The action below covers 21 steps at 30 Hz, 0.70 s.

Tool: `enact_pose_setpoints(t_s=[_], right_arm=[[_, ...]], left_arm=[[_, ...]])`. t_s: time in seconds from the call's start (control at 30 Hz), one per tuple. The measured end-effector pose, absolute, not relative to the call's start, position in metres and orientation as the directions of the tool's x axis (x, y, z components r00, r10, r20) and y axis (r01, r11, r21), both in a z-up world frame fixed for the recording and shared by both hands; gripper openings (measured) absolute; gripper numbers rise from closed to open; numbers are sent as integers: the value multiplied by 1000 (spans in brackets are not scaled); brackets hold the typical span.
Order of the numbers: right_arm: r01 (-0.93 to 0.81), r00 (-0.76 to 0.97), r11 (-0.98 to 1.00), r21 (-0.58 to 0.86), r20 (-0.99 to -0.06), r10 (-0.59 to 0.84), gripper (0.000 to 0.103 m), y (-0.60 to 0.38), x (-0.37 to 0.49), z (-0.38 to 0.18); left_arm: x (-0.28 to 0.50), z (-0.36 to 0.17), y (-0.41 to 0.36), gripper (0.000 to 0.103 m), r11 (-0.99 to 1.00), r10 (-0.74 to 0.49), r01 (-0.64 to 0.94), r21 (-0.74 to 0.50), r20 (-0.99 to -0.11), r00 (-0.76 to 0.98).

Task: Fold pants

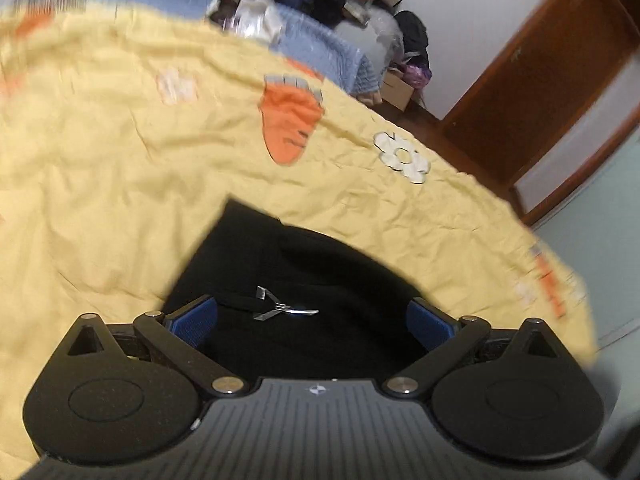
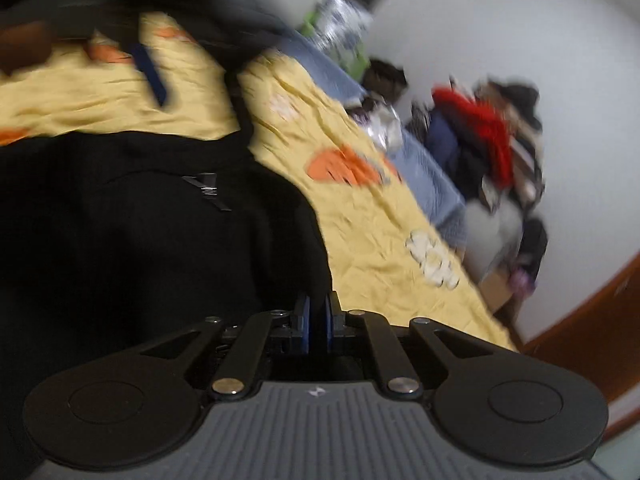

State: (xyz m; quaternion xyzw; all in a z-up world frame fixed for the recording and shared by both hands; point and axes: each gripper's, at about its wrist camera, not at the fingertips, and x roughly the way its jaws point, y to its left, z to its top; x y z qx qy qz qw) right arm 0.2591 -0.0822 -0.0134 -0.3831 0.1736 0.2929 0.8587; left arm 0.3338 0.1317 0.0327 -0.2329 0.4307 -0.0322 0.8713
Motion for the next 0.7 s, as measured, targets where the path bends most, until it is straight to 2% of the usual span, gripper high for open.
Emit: enact_pose_setpoints(t_s=[0.13,0.33,0.43,0.47,0.5,0.53,0.57,0.6,0.63,0.7], right_arm=[[-627,779,458,-630,-497,383,7,-87,220,-17],[-609,788,385,-694,-473,393,7,-89,197,-20],[-576,815,451,-682,-438,379,10,-93,219,-13],[-604,797,489,-629,-476,373,23,-95,234,-8],[-634,769,554,-539,-516,379,42,-99,257,0],[-643,753,621,-449,-520,403,57,-106,277,7],[-659,720,676,-331,-539,438,90,-113,302,11],[-677,671,701,-225,-580,462,95,-116,324,11],[-672,631,728,-136,-620,467,95,-116,347,9],[-667,597,739,-93,-659,457,94,-107,382,-1]], left_arm=[[346,17,145,101,754,-400,-230,-615,-708,582],[359,5,159,96,641,-473,-309,-702,-679,562],[357,2,162,97,589,-485,-345,-731,-661,573],[356,4,161,98,594,-478,-344,-728,-662,577],[351,7,161,98,605,-453,-358,-712,-676,581],[348,8,162,98,605,-445,-364,-708,-680,582],[346,8,162,98,605,-445,-363,-709,-679,584],[344,9,162,99,609,-449,-358,-708,-679,581],[343,10,161,99,623,-444,-353,-698,-686,576],[342,14,161,99,655,-417,-344,-673,-702,578]])
